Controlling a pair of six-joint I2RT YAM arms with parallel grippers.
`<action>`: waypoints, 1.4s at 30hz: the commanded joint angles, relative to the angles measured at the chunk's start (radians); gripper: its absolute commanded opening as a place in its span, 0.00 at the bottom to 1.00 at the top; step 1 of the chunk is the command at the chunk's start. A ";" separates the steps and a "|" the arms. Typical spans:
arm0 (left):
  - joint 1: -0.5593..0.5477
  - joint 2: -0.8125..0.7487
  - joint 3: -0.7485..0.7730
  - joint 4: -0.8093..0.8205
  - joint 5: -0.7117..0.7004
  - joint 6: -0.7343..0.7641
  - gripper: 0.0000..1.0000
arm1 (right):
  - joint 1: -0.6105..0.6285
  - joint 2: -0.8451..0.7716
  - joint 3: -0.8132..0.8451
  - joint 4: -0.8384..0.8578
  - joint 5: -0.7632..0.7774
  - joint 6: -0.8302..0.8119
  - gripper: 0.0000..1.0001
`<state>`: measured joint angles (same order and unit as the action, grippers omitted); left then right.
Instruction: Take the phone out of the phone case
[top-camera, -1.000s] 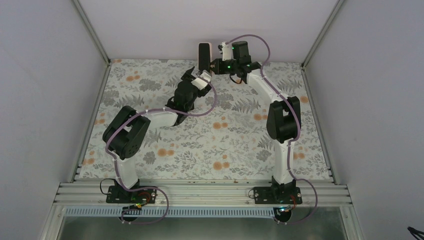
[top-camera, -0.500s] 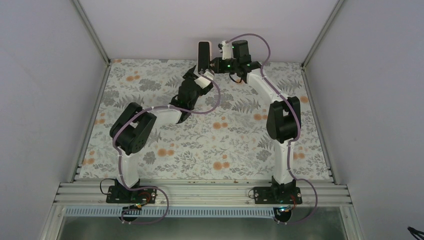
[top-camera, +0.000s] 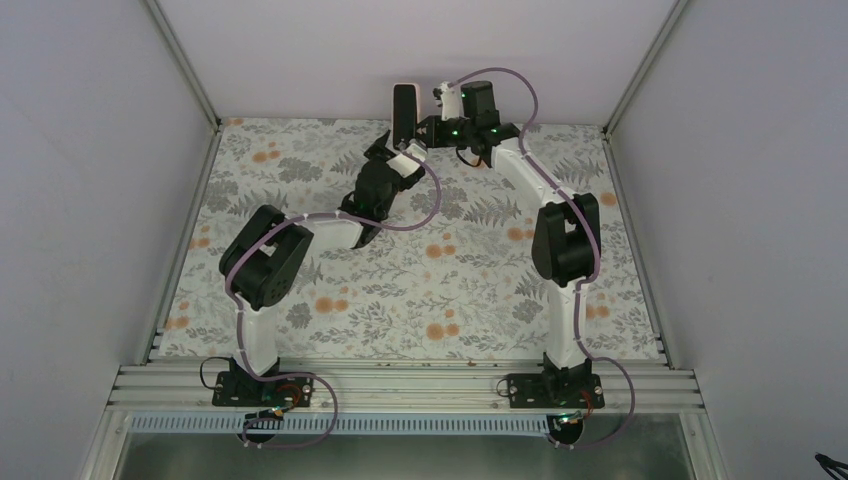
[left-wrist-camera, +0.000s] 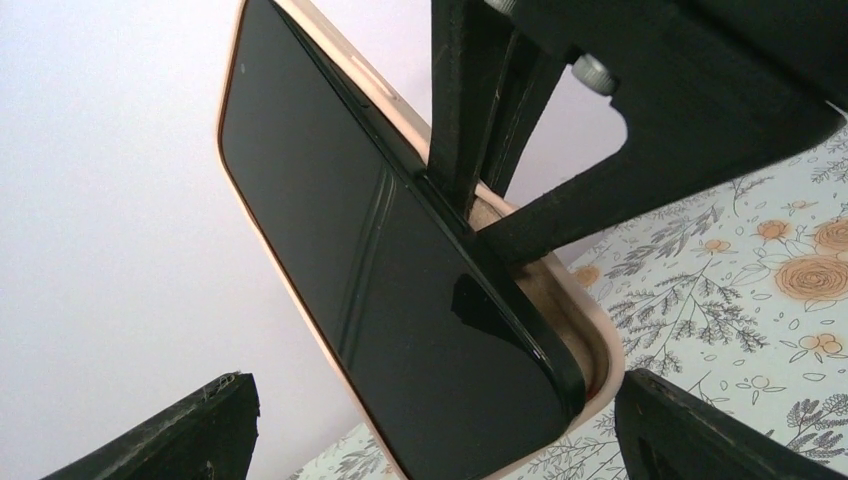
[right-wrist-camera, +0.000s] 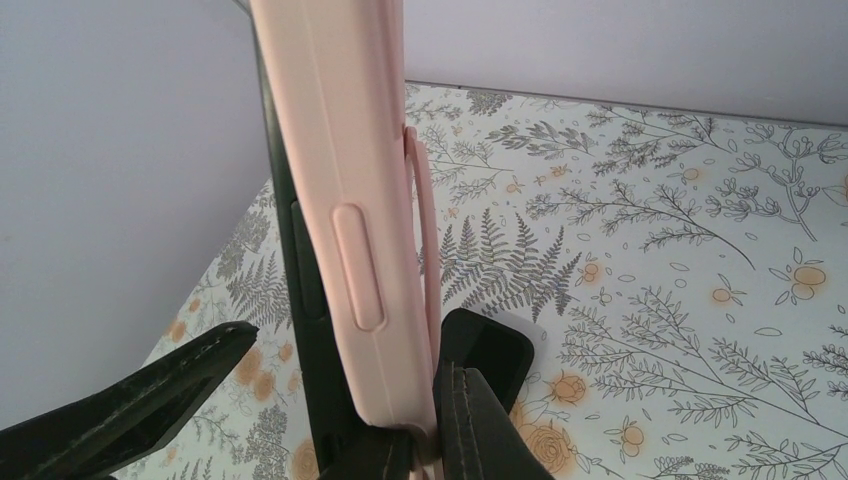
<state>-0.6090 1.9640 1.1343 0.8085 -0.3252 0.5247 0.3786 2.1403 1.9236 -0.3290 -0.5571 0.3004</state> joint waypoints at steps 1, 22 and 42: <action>-0.001 -0.047 -0.015 0.045 0.025 0.000 0.88 | 0.009 -0.039 -0.001 0.084 -0.014 -0.003 0.03; 0.006 -0.007 0.022 0.038 -0.045 0.045 0.88 | 0.014 -0.072 -0.038 0.100 -0.020 -0.003 0.03; 0.056 -0.012 -0.040 0.306 -0.191 0.242 0.87 | 0.022 -0.099 -0.083 0.096 -0.015 -0.003 0.03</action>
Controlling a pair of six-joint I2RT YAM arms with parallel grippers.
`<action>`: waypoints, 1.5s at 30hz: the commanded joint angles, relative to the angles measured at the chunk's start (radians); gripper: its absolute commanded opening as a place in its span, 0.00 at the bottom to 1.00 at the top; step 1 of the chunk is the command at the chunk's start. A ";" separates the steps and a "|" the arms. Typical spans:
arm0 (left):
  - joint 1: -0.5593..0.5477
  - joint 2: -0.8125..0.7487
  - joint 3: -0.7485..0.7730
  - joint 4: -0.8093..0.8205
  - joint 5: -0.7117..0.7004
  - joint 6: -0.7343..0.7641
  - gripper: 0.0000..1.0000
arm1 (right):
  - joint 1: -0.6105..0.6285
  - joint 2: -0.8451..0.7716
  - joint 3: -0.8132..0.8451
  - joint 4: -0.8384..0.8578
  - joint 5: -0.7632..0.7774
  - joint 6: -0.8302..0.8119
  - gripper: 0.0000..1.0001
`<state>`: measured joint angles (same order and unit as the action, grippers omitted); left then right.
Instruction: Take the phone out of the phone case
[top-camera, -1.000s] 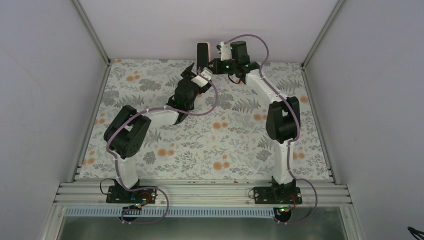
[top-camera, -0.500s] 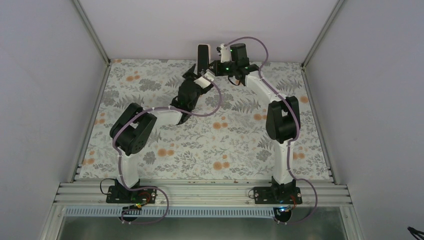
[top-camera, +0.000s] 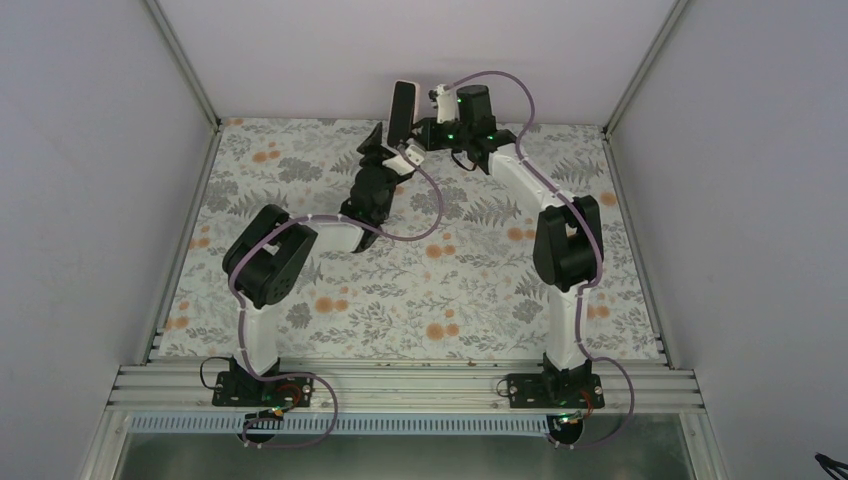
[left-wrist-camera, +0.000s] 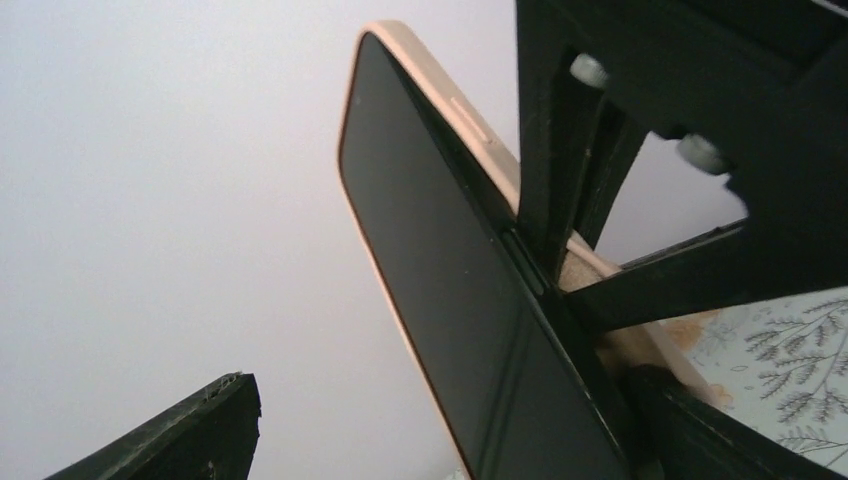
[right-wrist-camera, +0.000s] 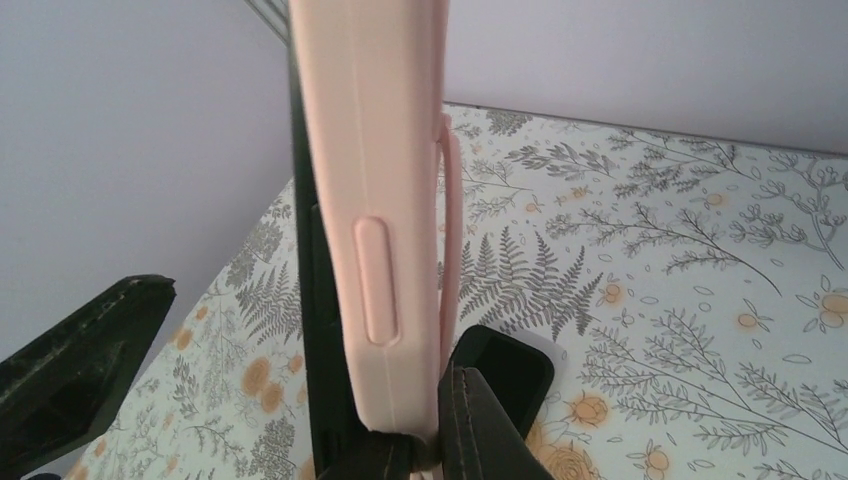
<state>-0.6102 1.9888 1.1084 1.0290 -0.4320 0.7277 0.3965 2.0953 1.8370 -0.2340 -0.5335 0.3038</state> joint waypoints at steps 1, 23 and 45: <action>0.064 -0.037 -0.012 0.086 -0.087 0.040 0.87 | 0.004 -0.055 0.004 0.001 -0.039 -0.007 0.03; 0.066 -0.003 0.019 0.072 0.054 -0.020 0.71 | 0.058 -0.016 0.011 -0.033 -0.117 0.007 0.03; -0.009 0.049 0.033 0.079 0.128 -0.012 0.25 | 0.159 0.018 0.019 -0.039 -0.143 0.015 0.03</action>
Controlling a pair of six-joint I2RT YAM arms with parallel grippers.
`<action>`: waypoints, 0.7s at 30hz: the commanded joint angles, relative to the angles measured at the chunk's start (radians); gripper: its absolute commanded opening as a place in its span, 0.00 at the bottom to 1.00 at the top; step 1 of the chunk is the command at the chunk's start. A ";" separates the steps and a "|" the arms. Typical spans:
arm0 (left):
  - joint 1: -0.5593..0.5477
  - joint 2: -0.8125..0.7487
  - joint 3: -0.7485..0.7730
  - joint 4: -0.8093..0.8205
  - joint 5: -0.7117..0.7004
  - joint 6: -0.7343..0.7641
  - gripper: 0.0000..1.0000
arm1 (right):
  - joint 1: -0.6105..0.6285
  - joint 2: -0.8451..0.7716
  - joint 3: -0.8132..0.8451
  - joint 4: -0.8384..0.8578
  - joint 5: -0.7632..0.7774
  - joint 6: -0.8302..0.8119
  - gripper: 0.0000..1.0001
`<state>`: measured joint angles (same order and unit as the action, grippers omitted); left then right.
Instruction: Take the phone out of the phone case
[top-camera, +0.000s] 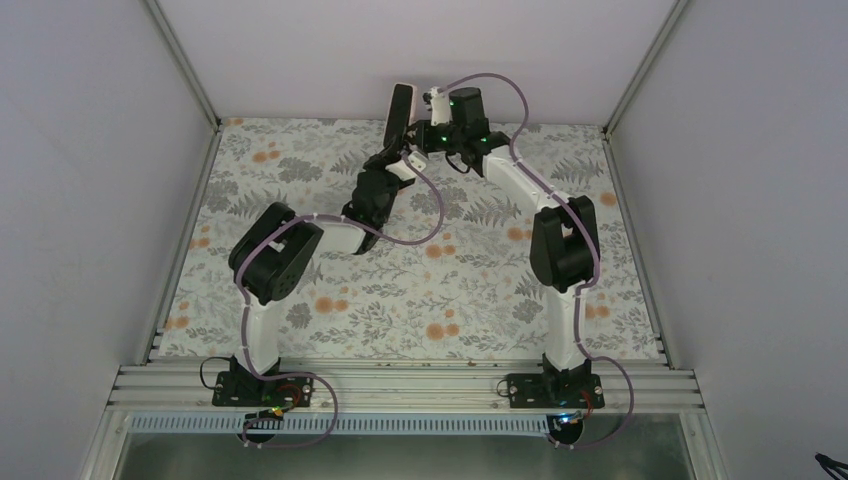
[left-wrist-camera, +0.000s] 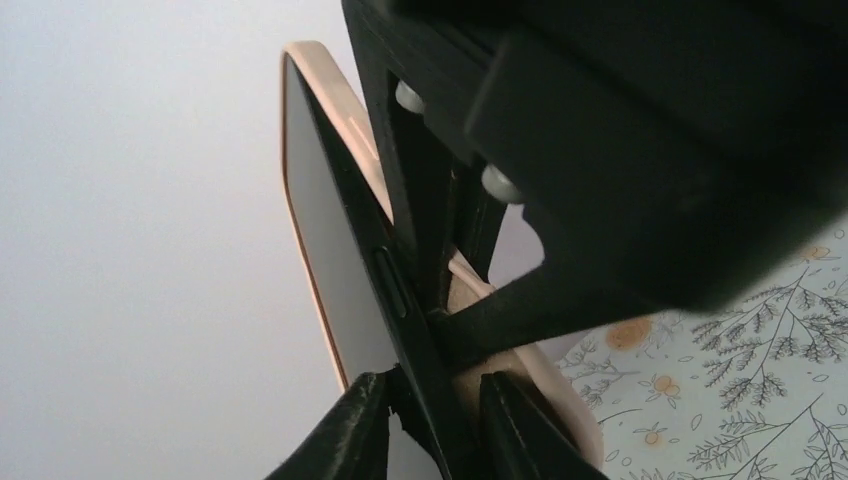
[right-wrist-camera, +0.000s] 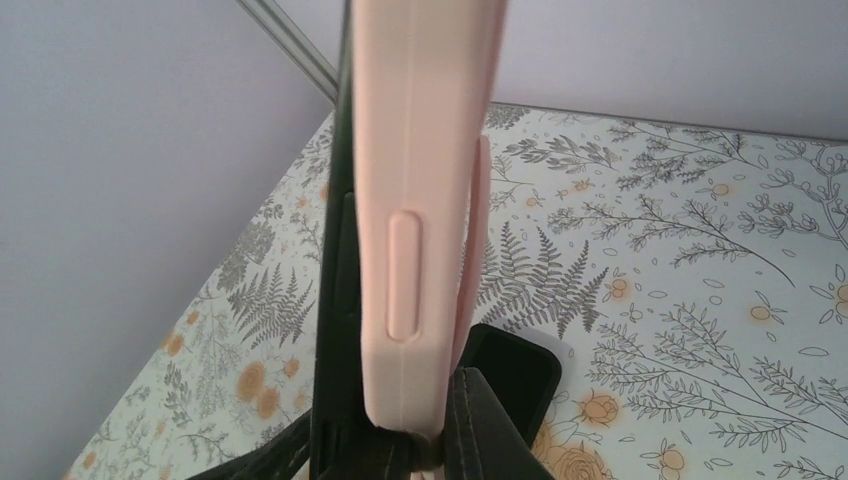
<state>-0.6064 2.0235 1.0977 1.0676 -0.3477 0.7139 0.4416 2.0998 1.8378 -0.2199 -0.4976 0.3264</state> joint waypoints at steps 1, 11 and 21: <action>-0.015 0.012 0.041 0.044 0.044 0.000 0.23 | 0.113 0.018 0.020 -0.054 -0.178 -0.008 0.03; -0.015 -0.043 -0.017 0.075 0.045 0.008 0.10 | 0.114 0.020 0.026 -0.080 -0.057 -0.082 0.03; -0.002 -0.147 -0.065 0.053 0.029 -0.027 0.09 | 0.087 0.013 -0.014 -0.061 0.172 -0.217 0.03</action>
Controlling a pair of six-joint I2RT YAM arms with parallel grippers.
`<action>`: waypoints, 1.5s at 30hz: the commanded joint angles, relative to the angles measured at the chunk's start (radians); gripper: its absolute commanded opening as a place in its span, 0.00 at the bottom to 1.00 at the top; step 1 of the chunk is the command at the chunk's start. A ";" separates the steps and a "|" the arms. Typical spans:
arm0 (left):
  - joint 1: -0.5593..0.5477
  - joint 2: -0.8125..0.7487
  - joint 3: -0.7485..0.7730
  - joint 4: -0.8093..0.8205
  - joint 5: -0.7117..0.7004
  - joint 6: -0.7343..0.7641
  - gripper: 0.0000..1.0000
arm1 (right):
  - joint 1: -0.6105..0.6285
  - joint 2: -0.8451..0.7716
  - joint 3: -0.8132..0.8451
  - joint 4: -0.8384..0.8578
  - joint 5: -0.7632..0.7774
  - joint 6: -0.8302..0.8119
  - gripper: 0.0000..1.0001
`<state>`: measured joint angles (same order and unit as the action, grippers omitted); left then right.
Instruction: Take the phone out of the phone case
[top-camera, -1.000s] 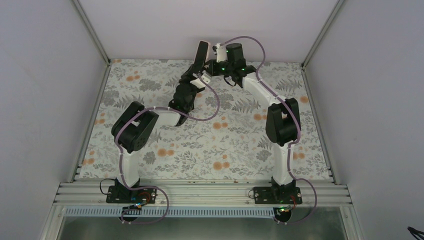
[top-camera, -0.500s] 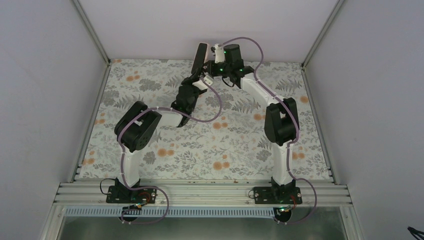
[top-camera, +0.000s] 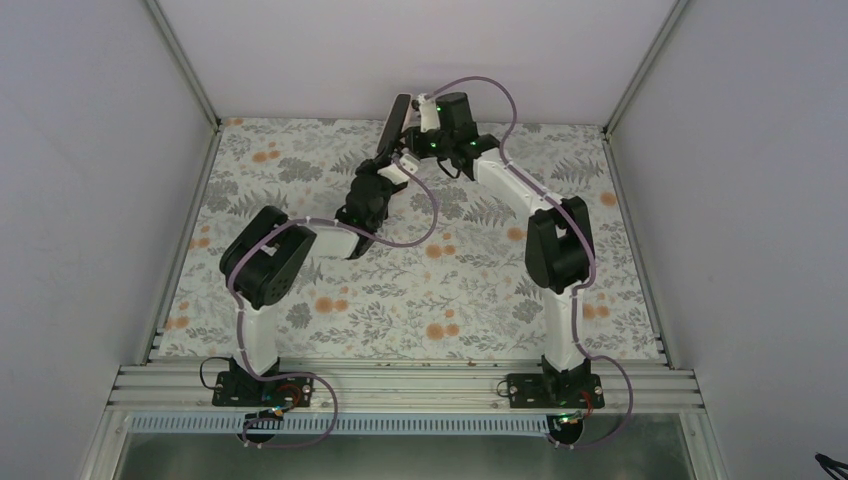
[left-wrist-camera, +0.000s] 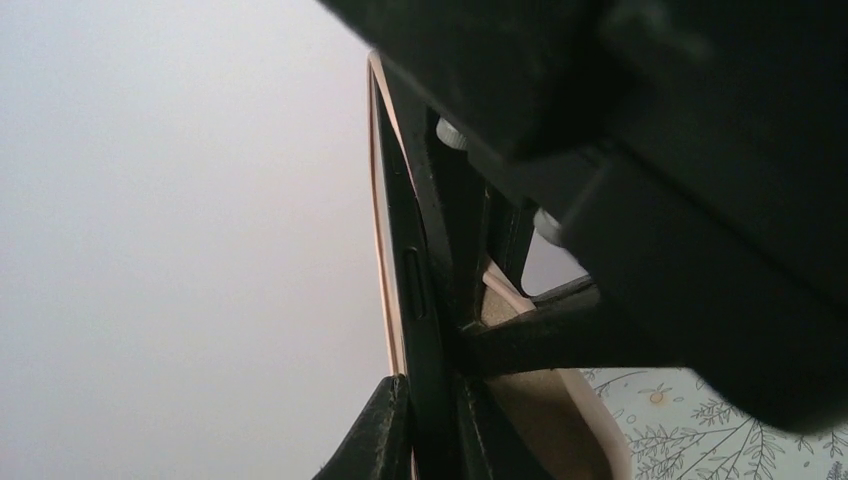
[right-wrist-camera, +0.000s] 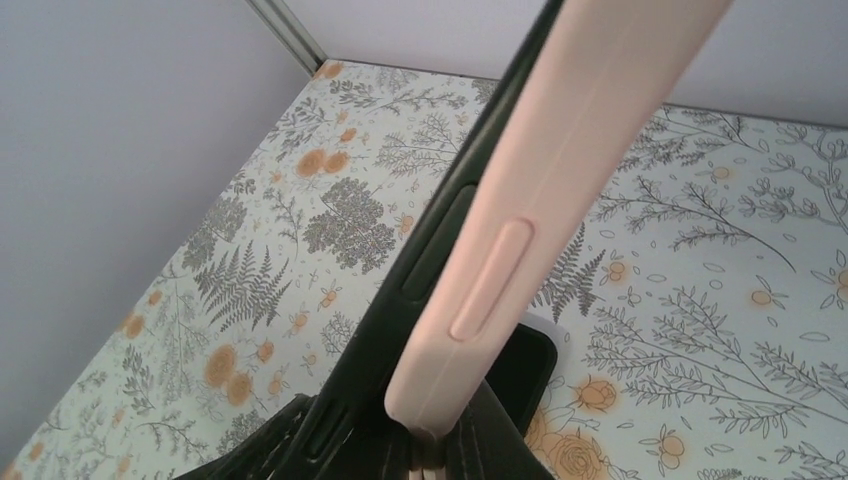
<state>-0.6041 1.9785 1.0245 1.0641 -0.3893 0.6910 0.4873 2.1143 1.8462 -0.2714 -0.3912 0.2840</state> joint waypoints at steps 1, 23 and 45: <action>0.000 -0.111 0.007 0.043 0.073 -0.014 0.09 | 0.040 -0.003 -0.025 -0.008 0.081 -0.183 0.03; 0.059 -0.422 -0.114 -0.354 0.260 -0.151 0.03 | -0.041 -0.065 -0.096 -0.018 0.282 -0.352 0.03; 0.013 -0.731 -0.591 -0.456 -0.296 0.441 0.02 | -0.176 0.069 0.093 -0.747 -0.119 -0.677 0.03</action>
<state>-0.5915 1.3136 0.5278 0.5087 -0.5495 0.9672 0.3069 2.2311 2.0315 -0.8242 -0.4095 -0.2718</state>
